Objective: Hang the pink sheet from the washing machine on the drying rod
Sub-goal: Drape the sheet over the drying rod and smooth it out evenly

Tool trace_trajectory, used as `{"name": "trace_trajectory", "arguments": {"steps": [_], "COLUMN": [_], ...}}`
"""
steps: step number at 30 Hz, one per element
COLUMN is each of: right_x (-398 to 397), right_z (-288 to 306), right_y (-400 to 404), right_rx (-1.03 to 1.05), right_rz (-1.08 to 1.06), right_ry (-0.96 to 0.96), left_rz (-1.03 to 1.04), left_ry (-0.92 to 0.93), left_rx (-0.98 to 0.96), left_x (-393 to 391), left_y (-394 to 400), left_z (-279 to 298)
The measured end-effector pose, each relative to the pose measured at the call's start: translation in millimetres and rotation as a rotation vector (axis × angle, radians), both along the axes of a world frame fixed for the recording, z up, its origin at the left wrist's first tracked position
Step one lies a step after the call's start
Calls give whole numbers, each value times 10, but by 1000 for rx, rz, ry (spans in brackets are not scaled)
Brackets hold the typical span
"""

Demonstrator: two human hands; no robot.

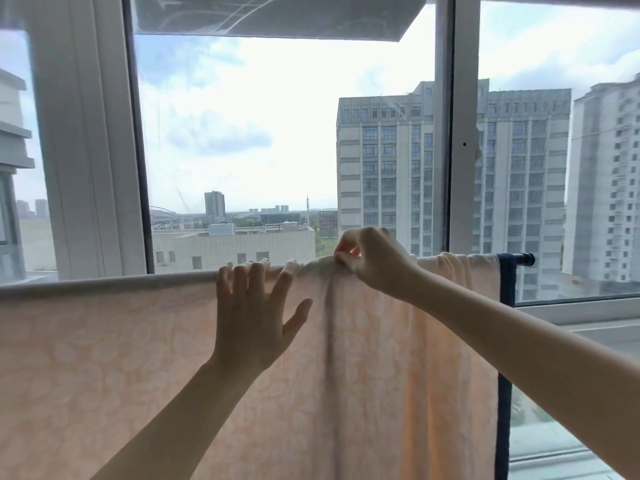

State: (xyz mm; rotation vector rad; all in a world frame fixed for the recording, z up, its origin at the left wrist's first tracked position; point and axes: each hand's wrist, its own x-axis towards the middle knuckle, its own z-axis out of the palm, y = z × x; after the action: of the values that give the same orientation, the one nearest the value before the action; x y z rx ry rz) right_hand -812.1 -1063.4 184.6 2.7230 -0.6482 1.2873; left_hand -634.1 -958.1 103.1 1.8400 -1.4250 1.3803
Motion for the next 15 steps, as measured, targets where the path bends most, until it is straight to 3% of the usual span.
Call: {"name": "trace_trajectory", "arguments": {"steps": [6,15], "right_x": [-110,-395], "right_z": [-26,-275], "right_y": [-69,-77], "right_rx": [-39,-130], "right_rz": [-10,7], "right_ry": [-238,-131], "left_rz": [2,-41], "left_ry": [-25,3], "left_rx": [1,14], "left_x": [-22,-264], "left_y": [38,-65], "left_z": [5,12]}}
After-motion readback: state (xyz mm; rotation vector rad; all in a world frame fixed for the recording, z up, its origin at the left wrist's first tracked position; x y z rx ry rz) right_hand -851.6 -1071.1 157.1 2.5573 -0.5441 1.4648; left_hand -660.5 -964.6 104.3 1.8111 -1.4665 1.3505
